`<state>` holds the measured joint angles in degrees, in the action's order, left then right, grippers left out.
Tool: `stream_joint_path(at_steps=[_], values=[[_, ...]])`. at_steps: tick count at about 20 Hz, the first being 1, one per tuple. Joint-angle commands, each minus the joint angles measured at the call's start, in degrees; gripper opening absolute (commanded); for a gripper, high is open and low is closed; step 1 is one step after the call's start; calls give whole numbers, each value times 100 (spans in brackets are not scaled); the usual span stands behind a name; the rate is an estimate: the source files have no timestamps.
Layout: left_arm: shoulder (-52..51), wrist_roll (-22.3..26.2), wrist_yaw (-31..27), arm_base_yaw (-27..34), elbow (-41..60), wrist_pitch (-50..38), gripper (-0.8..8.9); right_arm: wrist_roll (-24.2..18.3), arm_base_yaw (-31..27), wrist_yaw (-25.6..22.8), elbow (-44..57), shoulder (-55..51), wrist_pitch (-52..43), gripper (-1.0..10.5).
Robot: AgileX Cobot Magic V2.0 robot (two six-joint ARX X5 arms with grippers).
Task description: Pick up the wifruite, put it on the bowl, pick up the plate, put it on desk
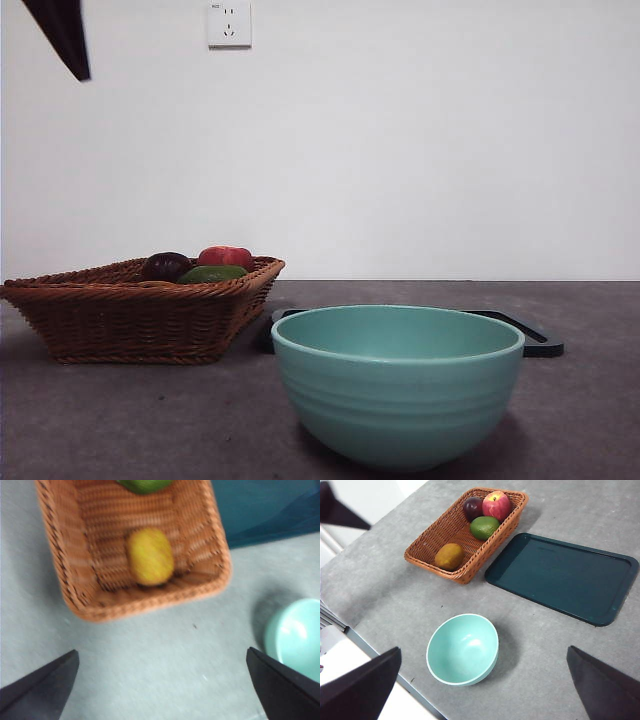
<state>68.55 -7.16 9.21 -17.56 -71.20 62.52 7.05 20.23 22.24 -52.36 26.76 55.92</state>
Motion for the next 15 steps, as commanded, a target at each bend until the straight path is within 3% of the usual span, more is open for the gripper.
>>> stream_joint_path(at_steps=[1,8,15], values=[[544,-50,-214,-131,-411,-48,593,-20,26,-15,-101,22,-57,652],[2157,-66,-789,-398,-992,-603,593,-20,26,-15,-101,22,-59,652],[3244,-66,-833,-516,-999,-1384,593,2,26,-15,-101,22,-57,652]])
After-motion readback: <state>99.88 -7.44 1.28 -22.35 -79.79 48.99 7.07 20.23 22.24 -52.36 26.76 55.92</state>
